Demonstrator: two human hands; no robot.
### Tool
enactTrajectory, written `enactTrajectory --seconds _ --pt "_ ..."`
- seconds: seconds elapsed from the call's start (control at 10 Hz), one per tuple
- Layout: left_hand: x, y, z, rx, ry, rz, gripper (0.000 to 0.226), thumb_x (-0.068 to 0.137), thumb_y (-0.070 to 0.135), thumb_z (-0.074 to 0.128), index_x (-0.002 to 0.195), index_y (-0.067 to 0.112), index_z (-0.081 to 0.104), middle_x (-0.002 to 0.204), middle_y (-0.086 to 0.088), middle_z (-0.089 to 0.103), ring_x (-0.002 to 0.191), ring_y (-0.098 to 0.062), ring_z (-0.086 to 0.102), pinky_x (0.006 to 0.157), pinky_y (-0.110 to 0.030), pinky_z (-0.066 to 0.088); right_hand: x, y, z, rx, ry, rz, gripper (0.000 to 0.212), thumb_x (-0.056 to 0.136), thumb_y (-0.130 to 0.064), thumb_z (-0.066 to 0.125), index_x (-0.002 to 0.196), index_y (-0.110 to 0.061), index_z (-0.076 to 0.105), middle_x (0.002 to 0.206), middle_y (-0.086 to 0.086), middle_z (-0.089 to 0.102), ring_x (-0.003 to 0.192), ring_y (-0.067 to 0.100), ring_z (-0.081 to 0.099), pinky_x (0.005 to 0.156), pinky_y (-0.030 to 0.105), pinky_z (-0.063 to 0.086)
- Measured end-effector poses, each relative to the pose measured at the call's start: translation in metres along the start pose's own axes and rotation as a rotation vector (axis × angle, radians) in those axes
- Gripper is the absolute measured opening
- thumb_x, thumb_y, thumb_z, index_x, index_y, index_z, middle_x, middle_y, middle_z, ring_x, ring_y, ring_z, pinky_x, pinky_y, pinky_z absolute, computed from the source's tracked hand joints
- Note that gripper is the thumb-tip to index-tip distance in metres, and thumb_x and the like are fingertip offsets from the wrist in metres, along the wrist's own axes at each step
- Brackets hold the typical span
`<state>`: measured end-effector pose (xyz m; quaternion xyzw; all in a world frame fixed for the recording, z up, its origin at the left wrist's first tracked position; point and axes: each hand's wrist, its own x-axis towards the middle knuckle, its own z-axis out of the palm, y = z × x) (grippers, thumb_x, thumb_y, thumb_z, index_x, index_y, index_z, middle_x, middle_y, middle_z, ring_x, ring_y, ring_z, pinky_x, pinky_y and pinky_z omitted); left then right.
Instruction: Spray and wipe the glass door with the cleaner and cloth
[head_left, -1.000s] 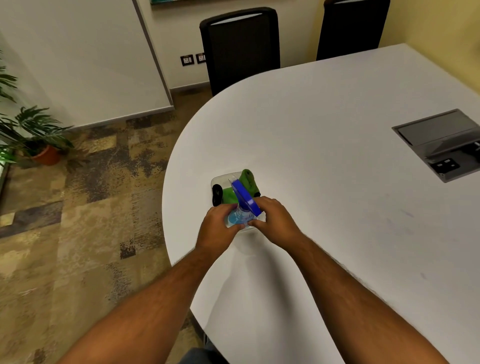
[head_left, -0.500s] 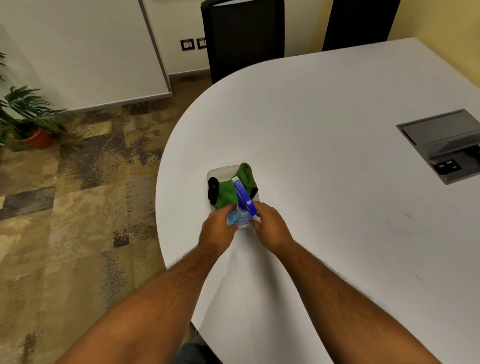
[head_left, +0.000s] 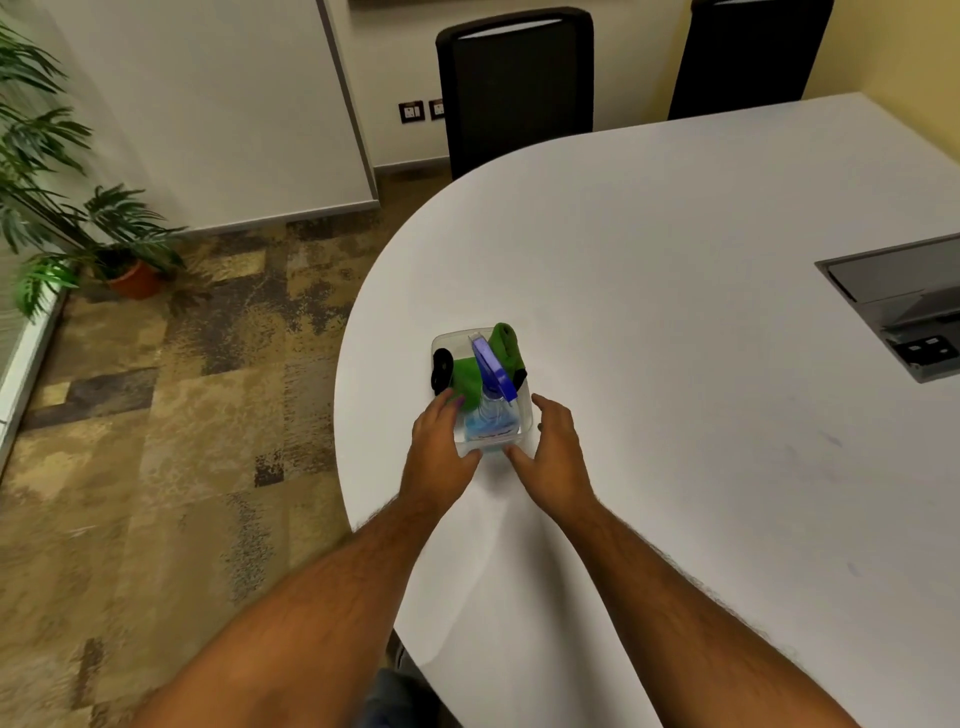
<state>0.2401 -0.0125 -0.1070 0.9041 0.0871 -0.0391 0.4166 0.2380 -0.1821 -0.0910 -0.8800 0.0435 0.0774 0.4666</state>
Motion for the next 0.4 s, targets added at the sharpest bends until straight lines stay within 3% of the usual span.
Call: enactTrajectory --seconds 0.2,0.4 --pt "-0.042 -0.001 -0.026 0.021 0.018 -0.061 0.083 0.091 0.024 0.081 0.161 0.024 0.036 0.168 0.0 0.04 0.155 -0.022 0.036 0.125 -0.041 0.037 -0.037 0.001 0.017 -0.031 -0.044 0.064 0.074 0.093 -0.028 0.082 0.155 -0.022 0.041 0.161 0.003 0.044 0.142 0.023 0.052 0.115 0.038 0.049" --pt "-0.094 -0.026 -0.049 -0.031 0.081 -0.097 0.08 0.093 0.025 0.078 0.162 0.02 0.036 0.169 0.004 0.037 0.156 -0.017 0.033 0.122 -0.026 0.028 -0.076 -0.002 0.052 -0.1 -0.15 0.023 0.074 0.096 -0.034 0.078 0.157 -0.028 0.038 0.166 0.0 0.039 0.147 0.023 0.049 0.12 0.039 0.045"
